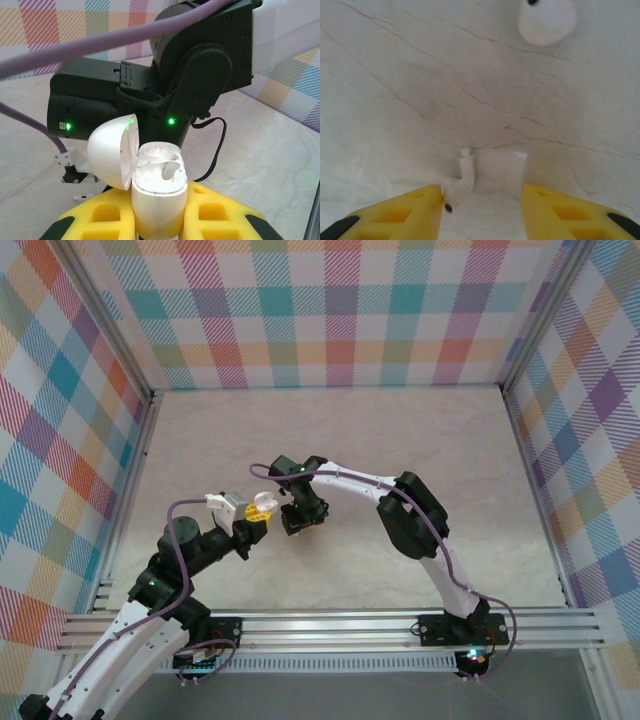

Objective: Insert the wireless bluetooth earbuds into the charging case

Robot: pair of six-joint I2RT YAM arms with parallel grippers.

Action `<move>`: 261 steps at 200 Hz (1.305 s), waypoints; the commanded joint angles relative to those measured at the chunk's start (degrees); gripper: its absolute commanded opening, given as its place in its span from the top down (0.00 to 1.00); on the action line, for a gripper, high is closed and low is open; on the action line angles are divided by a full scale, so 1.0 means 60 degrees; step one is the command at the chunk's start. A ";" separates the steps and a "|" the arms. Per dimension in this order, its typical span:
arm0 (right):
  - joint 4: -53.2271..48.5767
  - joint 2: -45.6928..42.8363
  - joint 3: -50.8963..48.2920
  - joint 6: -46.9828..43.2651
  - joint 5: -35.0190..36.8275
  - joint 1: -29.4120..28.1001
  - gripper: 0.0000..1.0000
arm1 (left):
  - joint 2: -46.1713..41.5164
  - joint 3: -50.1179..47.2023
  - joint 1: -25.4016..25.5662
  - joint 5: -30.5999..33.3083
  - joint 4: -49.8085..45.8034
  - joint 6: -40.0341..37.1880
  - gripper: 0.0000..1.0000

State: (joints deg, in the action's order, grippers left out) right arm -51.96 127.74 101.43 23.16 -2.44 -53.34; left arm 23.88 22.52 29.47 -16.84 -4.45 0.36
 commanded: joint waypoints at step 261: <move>-0.0236 -0.0847 -0.0749 0.1603 -0.0356 0.1402 0.60 | -0.0047 0.0152 -0.0108 -0.0267 0.0034 -0.0053 1.00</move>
State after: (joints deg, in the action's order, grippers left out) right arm -51.62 121.82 94.37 32.29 -6.00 -45.52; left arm 24.03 22.52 29.47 -17.06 -4.47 0.38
